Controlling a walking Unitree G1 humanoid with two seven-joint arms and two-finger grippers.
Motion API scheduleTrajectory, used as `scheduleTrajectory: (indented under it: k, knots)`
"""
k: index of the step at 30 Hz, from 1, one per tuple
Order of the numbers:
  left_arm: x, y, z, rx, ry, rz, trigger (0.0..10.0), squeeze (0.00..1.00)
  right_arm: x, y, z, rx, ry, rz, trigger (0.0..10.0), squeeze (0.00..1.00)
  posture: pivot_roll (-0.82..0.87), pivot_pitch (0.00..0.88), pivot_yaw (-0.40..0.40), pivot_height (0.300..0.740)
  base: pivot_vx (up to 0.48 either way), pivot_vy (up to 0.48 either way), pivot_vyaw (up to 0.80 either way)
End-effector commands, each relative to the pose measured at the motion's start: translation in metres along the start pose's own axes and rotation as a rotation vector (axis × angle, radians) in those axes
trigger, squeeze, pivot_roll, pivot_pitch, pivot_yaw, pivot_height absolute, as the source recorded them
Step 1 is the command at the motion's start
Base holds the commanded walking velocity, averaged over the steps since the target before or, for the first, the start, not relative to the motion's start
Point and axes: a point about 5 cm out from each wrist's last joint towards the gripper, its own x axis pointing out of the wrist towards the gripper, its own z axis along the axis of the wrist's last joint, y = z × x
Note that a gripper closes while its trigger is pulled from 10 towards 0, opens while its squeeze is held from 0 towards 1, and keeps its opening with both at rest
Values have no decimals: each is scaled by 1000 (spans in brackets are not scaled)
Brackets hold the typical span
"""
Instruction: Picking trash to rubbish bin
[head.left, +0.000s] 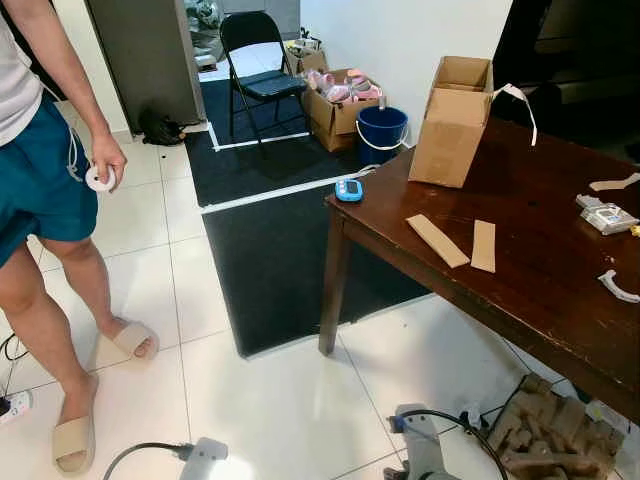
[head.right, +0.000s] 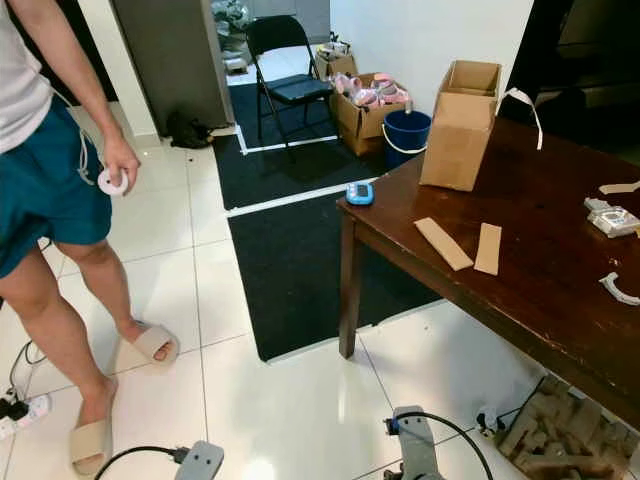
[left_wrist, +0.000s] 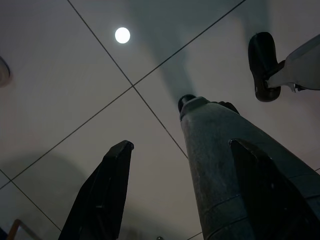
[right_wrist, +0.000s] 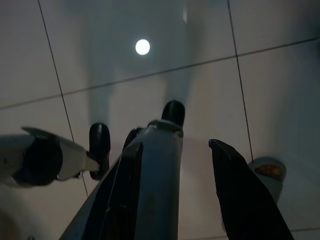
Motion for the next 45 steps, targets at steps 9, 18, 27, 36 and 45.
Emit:
scheduleTrajectory:
  k: [9, 18, 27, 36, 45]
  knots:
    - [-1, 7, 6, 10, -6, 19, 10000, 0, -2, 5, 54, 231, -310, 203, 10000, 0, 13, 0, 26, 740, 0, 0, 0]
    - [-1, 5, 2, 12, 3, 16, 10000, 0, -33, 33, 154, 339, -801, 776, 10000, 0, 8, 4, 29, 740, 0, 0, 0]
    - [-1, 5, 1, 7, 7, 19, 10000, 0, -61, 12, 224, 440, -1108, 605, 10000, 0, 7, 16, 27, 740, 0, 0, 0]
    - [-1, 6, 0, 7, 9, 19, 10000, 0, -91, -23, 272, 275, -1150, 329, 10000, 0, 12, 18, 21, 740, 0, 0, -356]
    - [-1, 4, -1, 5, 6, 14, 10000, 0, -91, 9, 277, 49, -1144, 362, 10000, 0, 11, 23, 18, 740, 0, 0, -711]
